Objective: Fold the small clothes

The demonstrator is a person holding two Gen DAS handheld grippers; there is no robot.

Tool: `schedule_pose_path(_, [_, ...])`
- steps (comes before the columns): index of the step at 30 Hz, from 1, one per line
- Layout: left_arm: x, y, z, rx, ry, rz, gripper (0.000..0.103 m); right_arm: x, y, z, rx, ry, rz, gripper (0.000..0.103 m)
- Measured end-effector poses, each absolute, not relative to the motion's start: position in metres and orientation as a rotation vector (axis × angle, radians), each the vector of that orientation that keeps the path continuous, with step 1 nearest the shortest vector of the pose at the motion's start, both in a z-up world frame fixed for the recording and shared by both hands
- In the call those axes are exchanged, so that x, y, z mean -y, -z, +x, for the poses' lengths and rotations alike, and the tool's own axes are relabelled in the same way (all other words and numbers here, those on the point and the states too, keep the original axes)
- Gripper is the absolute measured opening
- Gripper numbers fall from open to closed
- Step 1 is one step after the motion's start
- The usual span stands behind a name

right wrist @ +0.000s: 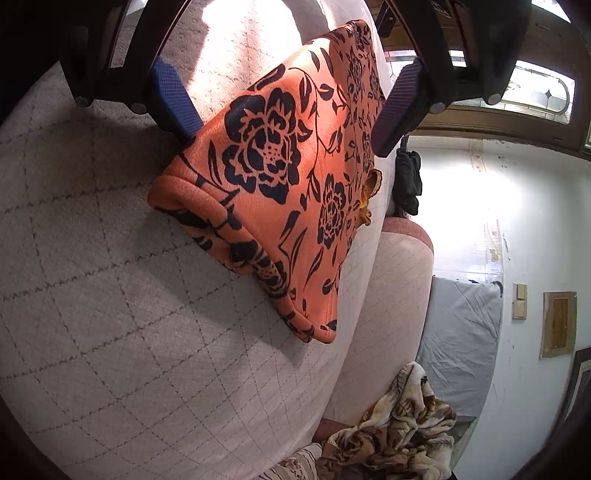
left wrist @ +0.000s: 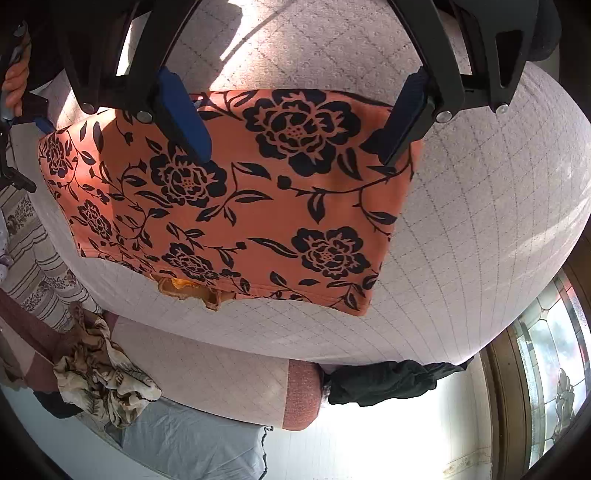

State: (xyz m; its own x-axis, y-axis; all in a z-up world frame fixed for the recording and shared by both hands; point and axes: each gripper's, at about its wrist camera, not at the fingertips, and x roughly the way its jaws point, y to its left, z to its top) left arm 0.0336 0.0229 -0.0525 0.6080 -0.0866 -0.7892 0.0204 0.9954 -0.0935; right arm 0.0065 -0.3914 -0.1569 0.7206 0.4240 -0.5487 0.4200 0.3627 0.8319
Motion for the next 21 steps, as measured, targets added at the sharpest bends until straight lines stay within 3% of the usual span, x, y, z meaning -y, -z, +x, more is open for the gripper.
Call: schedule_pose_path(21, [0.040,0.069,0.077,-0.896,0.071,-0.036,0.091,0.392,0.139,0.026,-0.799,0.041,1.104,0.090])
